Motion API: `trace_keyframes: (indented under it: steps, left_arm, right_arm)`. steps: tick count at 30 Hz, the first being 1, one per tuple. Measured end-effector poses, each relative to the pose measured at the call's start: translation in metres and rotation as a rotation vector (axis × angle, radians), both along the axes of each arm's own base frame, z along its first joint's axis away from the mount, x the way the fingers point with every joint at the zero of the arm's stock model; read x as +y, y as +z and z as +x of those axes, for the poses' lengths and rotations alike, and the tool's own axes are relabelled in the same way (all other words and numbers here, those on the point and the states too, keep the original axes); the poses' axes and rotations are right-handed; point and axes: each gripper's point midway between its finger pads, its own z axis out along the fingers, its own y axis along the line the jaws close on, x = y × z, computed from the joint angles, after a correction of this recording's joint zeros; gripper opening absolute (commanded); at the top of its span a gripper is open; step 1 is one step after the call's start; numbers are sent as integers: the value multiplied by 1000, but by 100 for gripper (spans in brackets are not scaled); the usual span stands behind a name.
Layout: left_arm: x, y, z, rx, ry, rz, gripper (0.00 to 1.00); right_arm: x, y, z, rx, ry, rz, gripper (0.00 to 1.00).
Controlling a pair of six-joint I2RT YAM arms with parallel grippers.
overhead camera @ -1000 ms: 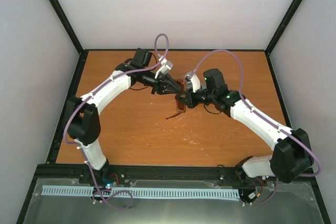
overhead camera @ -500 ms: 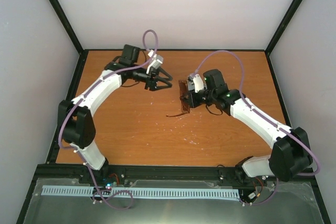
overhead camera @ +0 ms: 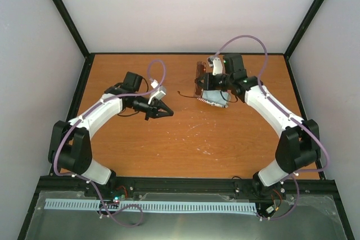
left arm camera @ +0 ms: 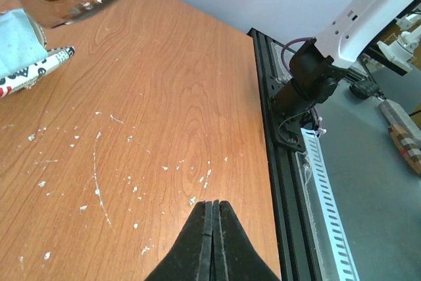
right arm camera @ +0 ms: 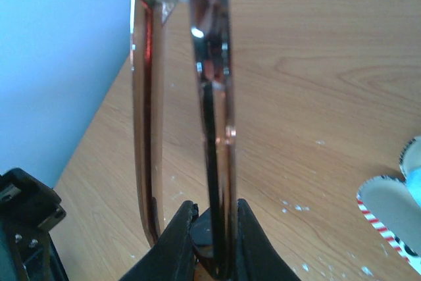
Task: Organize the sunglasses
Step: Fold the sunglasses.
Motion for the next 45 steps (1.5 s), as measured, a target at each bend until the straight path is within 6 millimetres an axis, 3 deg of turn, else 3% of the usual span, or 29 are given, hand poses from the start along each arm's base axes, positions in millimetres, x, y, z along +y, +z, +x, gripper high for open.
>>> trace_keyframes:
  steps: [4, 10, 16, 19, 23, 28, 31, 34, 36, 40, 45]
  left_arm:
    - [-1, 5, -4, -28, -12, -9, 2]
    - [-12, 15, -4, -40, -39, -44, 6]
    - [-32, 36, 16, -55, -68, -115, 7]
    - [-40, 38, 30, -52, -73, -133, 7]
    - [-47, 34, 46, -41, -74, -143, 8]
    - [-52, 41, 52, -37, -97, -178, 10]
    - [-53, 42, 53, -29, -109, -194, 26]
    - [-53, 35, 59, -24, -85, -169, 67]
    - [-52, 33, 62, -27, -66, -153, 74]
    - [-49, 34, 70, -51, -26, -128, 67]
    - [-51, 45, 98, -108, 4, -114, 22]
  right_arm:
    - [9, 8, 7, -2, 19, 33, 3]
    - [19, -3, 2, 43, 53, 45, 3]
    - [43, -5, -20, 53, 142, 61, 3]
    - [50, -13, -37, 80, 185, 65, 3]
    - [55, -17, -59, 99, 237, 70, 3]
    - [46, -17, -72, 97, 234, 64, 3]
    - [39, -17, -76, 99, 211, 47, 3]
    - [31, -12, -77, 83, 181, 44, 3]
    - [25, -9, -77, 76, 149, 54, 3]
    - [-11, -19, -62, 98, -8, 84, 3]
    - [-39, -28, -47, 128, -133, 102, 3]
